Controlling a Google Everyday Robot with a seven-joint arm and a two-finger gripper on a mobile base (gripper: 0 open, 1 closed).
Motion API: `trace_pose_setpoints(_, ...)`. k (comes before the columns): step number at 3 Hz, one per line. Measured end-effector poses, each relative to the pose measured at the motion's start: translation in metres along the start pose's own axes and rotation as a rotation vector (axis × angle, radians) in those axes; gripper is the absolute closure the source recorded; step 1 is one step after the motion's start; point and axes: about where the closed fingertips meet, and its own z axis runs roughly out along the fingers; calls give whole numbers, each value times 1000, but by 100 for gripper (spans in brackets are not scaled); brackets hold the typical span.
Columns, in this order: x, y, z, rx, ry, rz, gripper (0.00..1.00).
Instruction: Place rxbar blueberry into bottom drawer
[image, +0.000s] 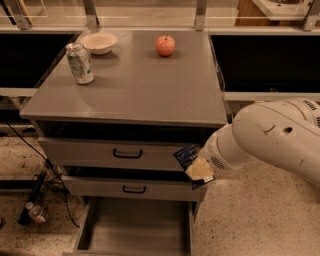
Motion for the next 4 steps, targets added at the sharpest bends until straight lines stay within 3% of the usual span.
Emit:
trace_pose_setpoints(1,0,0,0,0,0,0,100)
trace_pose_setpoints(4,32,61,86,-196,66,36,100)
